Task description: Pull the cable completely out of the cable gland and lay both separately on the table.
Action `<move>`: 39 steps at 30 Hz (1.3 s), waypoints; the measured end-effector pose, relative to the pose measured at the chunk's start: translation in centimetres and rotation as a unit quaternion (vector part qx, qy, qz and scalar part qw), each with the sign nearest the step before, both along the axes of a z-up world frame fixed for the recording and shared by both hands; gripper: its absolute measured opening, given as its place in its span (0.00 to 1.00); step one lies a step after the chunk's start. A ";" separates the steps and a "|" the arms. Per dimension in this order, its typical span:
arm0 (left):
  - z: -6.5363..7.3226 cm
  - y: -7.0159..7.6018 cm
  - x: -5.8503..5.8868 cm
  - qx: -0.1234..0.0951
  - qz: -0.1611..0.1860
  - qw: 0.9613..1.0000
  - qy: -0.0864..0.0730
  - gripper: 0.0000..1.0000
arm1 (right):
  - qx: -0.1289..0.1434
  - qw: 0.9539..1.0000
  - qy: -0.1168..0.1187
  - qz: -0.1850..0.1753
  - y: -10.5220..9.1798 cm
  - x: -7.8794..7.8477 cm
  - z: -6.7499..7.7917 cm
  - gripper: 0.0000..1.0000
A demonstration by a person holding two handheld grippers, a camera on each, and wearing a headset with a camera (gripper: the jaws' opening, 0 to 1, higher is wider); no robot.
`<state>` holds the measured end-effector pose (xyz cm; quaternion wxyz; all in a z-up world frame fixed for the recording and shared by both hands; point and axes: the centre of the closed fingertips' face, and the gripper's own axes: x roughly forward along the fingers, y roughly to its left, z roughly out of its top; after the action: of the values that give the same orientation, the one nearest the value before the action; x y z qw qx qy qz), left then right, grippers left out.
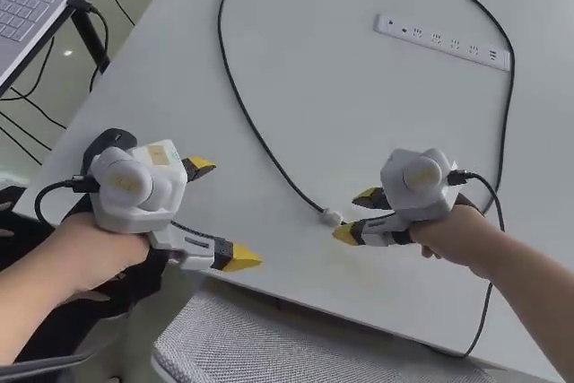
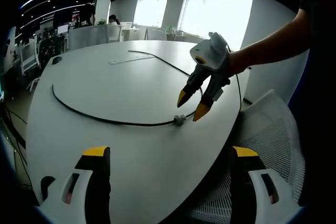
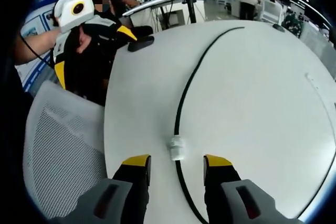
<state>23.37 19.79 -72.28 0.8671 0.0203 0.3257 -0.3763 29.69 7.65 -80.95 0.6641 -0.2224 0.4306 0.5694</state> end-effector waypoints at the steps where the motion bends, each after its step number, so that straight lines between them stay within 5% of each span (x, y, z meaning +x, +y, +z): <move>1: 0.0 0.0 0.0 0.000 -0.001 1.000 0.001 0.94 | 0.000 1.000 0.001 0.001 0.0 0.0 0.0 0.36; 30: -1.1 1.0 0.3 0.003 0.010 1.000 0.008 0.90 | -0.021 0.999 0.011 0.035 0.8 0.0 -1.3 0.10; 39: -1.5 1.1 0.3 0.003 0.009 1.000 0.012 0.89 | -0.024 0.999 0.014 0.041 0.9 -0.1 -1.5 0.09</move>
<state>23.67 20.88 -73.73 0.8667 0.0159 0.3371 -0.3674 29.56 8.50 -82.41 0.6288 -0.2476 0.4435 0.5887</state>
